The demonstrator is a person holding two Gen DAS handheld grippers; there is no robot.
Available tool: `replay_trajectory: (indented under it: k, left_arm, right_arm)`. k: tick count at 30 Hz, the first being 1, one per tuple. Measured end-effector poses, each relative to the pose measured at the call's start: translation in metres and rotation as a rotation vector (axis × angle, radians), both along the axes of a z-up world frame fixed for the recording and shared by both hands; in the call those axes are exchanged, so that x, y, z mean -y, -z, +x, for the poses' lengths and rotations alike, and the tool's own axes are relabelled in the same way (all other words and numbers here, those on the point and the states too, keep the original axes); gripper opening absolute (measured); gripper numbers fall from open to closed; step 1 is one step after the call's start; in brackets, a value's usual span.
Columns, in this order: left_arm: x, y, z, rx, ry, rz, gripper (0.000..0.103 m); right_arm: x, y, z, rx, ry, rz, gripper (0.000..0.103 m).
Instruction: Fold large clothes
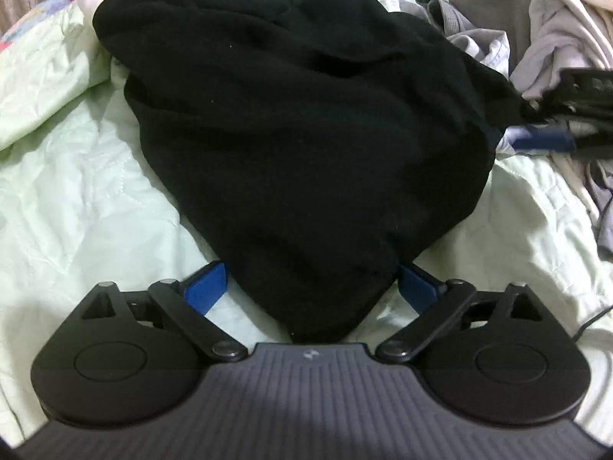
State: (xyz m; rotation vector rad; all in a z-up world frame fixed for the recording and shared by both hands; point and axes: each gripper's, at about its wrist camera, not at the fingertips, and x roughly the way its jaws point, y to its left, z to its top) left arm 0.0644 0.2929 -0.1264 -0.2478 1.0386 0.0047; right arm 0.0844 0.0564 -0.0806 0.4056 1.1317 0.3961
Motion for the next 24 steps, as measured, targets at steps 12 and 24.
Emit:
replay_trajectory:
  k: [12, 24]
  left_arm:
    - [-0.058, 0.004, -0.018, 0.054, -0.15, -0.467, 0.098]
    - [-0.084, 0.019, -0.059, 0.178, -0.484, -1.202, 0.103]
  right_arm:
    - [-0.01, 0.055, 0.009, -0.169, 0.059, 0.372, 0.019]
    - [-0.041, -0.037, 0.008, 0.093, -0.122, 0.31, 0.011]
